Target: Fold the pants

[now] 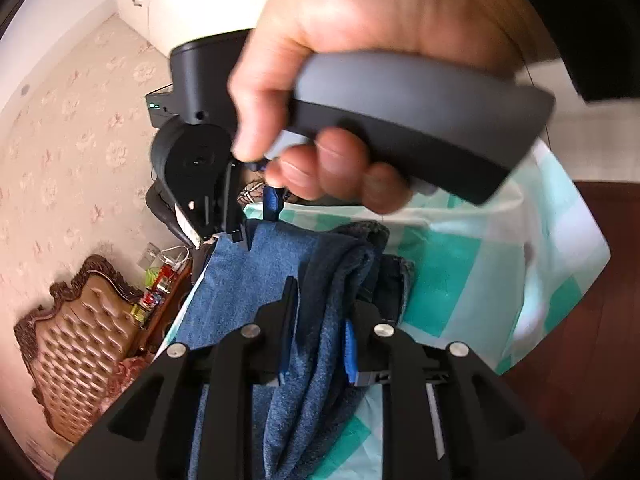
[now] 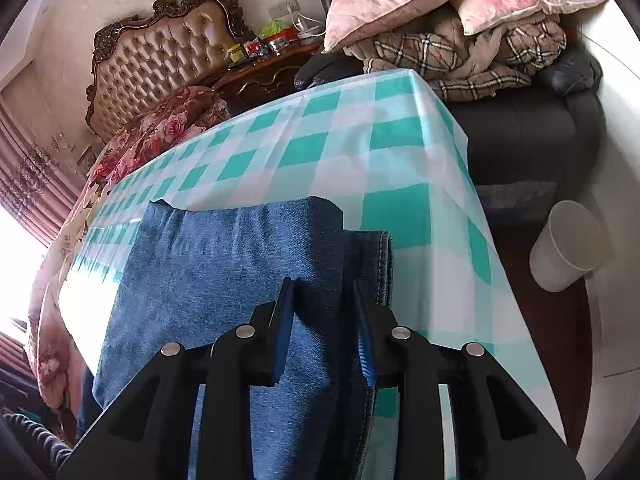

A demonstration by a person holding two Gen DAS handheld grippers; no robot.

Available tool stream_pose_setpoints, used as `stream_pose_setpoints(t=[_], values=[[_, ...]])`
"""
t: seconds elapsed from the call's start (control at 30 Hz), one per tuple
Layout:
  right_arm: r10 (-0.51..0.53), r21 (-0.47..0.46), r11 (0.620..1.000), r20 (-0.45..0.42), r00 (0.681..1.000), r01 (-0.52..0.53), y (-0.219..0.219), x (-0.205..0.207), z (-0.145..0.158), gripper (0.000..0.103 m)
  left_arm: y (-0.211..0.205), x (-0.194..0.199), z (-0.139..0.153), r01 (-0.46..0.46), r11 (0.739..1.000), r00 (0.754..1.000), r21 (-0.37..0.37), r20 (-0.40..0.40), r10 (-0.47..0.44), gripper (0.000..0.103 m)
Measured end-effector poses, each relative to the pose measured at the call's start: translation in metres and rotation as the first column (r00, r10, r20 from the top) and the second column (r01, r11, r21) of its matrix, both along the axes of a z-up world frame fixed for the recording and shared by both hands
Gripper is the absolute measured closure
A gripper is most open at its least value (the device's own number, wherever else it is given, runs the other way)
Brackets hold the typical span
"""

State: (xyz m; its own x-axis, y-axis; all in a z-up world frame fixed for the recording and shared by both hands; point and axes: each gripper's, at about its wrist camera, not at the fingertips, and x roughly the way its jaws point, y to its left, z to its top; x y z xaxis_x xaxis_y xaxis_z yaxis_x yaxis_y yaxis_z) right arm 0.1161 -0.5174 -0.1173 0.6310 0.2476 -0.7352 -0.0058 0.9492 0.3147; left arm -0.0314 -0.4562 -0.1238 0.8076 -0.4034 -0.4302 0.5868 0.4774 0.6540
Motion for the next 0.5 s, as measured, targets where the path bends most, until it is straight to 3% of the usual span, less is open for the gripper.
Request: stream_pose_setpoints(t=[0.07, 0.23, 0.33, 0.37, 0.4, 0.5], values=[[-0.002, -0.033, 0.999, 0.006, 1.000, 0.002, 0.005, 0.000, 0.002, 0.082, 0.001, 0.001, 0.004, -0.003, 1.000, 1.000, -0.024, -0.006, 0.003, 0.087], [-0.029, -0.177, 0.984, 0.008, 1.000, 0.030, 0.022, -0.001, 0.001, 0.084, 0.000, 0.004, -0.001, 0.007, 1.000, 1.000, -0.009, -0.028, -0.008, 0.086], [-0.040, -0.213, 0.976, 0.014, 0.999, 0.042, 0.026, -0.001, -0.002, 0.084, 0.007, 0.008, 0.009, 0.014, 0.997, 0.994, -0.076, -0.105, -0.022, 0.082], [-0.043, -0.216, 0.975, 0.015, 0.999, 0.045, 0.026, -0.001, -0.003, 0.084, 0.013, 0.010, 0.014, 0.021, 0.994, 0.988, -0.110, -0.148, -0.037, 0.076], [-0.043, -0.218, 0.975, 0.015, 0.999, 0.045, 0.026, -0.001, -0.004, 0.083, 0.023, 0.014, 0.022, 0.026, 0.985, 0.974, -0.170, -0.218, -0.063, 0.062], [-0.046, -0.227, 0.973, 0.015, 0.999, 0.048, 0.027, -0.001, -0.006, 0.083, 0.052, 0.020, 0.043, -0.007, 0.958, 0.954, -0.287, -0.290, -0.080, 0.054]])
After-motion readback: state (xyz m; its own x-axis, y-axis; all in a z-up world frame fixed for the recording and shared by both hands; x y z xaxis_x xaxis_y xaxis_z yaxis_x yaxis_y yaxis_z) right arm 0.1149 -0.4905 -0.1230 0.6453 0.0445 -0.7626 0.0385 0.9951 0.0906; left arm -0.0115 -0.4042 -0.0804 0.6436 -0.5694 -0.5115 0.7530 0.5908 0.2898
